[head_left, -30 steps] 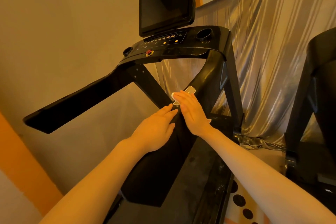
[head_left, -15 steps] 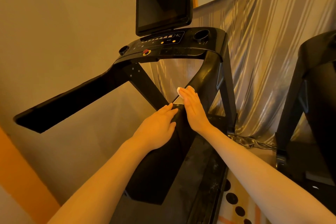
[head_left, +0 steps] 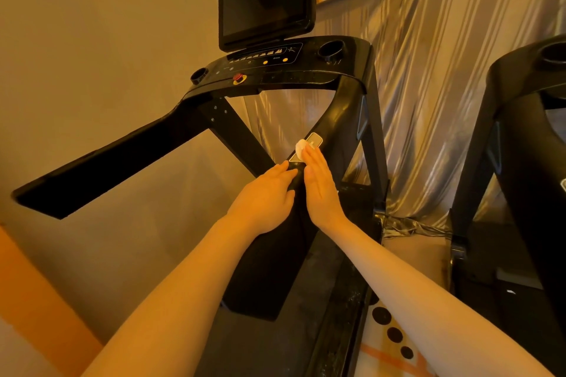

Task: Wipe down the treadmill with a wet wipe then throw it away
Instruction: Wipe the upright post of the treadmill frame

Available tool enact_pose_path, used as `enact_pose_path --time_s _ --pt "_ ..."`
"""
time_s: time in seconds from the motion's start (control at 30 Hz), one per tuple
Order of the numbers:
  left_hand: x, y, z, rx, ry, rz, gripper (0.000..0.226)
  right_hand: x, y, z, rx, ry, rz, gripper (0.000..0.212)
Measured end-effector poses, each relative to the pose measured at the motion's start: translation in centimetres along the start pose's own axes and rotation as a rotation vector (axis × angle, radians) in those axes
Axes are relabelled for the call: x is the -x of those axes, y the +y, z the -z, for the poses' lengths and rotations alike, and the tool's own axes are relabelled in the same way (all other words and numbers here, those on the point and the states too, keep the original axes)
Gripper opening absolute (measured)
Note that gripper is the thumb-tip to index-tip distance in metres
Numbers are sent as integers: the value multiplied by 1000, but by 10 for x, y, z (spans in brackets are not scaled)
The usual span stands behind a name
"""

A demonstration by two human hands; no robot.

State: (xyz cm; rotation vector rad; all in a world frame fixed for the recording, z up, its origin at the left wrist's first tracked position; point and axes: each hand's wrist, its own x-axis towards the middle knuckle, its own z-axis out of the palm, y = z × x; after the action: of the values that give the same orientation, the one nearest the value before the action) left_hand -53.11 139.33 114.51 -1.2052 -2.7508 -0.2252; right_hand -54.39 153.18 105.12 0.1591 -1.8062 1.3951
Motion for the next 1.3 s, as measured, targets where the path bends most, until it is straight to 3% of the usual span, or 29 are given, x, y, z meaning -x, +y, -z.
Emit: enact_pose_path --time_s 0.27,0.37,0.57,0.8,1.07,1.23,1.3 --pt "0 0 -2 -20 -2 11 51 -2 2 15 235 83 95 43" --pt "1 -1 -1 -14 -8 2 51 -23 12 22 380 17 204 46" --pt "1 -3 -2 -29 -1 -15 52 -51 23 27 445 -126 292 54" --pt "1 -2 -1 -47 0 -7 52 -48 28 20 348 -27 312 61" --pt "0 -4 -3 -41 15 -17 52 -18 11 -9 18 292 -25 48" --pt "-3 -7 -6 -37 21 -12 53 16 -1 -23 -383 327 -149 45" --pt "-3 -7 -5 -46 29 -16 53 22 3 -17 -305 296 -96 42"
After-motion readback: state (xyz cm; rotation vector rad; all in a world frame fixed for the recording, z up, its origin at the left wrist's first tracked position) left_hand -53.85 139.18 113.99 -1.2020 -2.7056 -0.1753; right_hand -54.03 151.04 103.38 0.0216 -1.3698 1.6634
